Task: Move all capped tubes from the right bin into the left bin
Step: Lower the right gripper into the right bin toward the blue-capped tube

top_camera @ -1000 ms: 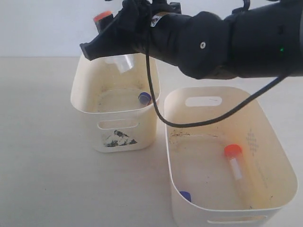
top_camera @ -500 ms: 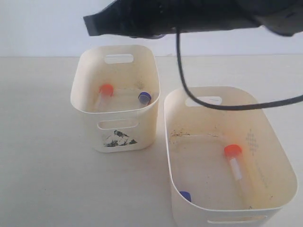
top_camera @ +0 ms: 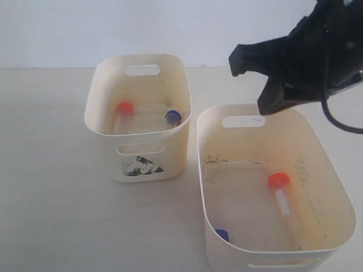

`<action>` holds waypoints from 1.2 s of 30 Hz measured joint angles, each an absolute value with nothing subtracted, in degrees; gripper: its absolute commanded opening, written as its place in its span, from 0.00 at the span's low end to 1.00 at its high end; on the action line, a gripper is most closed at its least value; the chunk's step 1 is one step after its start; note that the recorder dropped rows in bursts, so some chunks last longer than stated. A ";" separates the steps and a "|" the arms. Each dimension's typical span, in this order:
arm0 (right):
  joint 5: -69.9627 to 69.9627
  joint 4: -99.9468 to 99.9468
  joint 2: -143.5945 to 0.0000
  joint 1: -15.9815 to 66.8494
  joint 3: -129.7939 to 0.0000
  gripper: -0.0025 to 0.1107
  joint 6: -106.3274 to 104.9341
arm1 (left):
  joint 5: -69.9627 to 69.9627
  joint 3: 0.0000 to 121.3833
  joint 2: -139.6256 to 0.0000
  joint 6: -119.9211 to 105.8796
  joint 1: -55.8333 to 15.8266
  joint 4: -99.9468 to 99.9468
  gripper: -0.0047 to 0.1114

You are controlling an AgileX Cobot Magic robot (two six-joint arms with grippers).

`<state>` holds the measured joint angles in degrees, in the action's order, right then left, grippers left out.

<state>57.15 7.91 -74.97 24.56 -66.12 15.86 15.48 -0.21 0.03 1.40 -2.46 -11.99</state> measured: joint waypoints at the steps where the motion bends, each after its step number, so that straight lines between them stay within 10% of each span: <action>1: 58.59 8.03 -75.22 24.56 -66.12 0.02 16.81 | 15.48 -0.21 0.03 1.40 -2.46 -11.99 0.08; 36: 45.69 15.88 -96.97 24.56 -55.28 0.02 17.17 | 15.48 -0.21 0.03 1.40 -2.46 -11.99 0.08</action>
